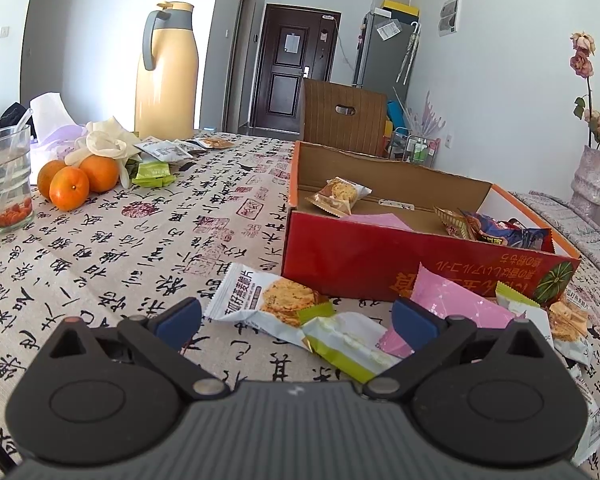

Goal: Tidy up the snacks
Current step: 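Move both tools back over the snacks beside the box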

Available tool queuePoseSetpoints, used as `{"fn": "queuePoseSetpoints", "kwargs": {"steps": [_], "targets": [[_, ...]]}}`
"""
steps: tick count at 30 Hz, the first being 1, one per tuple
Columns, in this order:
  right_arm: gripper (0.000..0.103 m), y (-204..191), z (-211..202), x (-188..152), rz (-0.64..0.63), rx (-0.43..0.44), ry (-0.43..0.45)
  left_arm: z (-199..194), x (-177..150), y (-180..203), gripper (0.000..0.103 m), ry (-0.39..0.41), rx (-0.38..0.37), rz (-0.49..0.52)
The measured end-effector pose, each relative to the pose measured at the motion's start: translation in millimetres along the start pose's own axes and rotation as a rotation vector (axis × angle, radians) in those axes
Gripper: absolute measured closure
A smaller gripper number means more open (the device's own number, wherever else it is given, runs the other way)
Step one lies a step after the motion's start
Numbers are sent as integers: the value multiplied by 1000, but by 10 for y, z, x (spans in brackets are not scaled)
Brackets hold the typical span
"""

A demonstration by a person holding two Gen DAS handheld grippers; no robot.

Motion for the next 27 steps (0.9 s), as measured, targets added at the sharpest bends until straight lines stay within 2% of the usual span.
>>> {"fn": "queuePoseSetpoints", "kwargs": {"steps": [5, 14, 21, 23, 25, 27], "targets": [[0, -41, -7, 14, -6, 9, 6, -14, -15, 9, 0, 10, -5, 5], [0, -5, 144, -40, -21, 5, -42, 13, -20, 10, 0, -1, -8, 1], [1, -144, 388, 3, -47, 81, -80, 25, -19, 2, 0, -5, 0, -5], [6, -167, 465, 3, -36, 105, -98, 23, -19, -6, 0, -6, -1, -10], [24, -189, 536, -6, -17, 145, -124, 28, -16, -16, 0, -9, -2, -17], [27, -234, 567, -24, -33, 141, -126, 32, -13, -25, 0, -12, -4, -22]]}}
Point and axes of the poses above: each gripper's, at about its wrist camera, not at the fingertips, and z roughly the way its jaws point, y to its right, x to its top, the point moved 3 cm from there along z, roughly the way its jaws point, and after that the axes turned 9 degrees about -z, right-handed, at the moved point
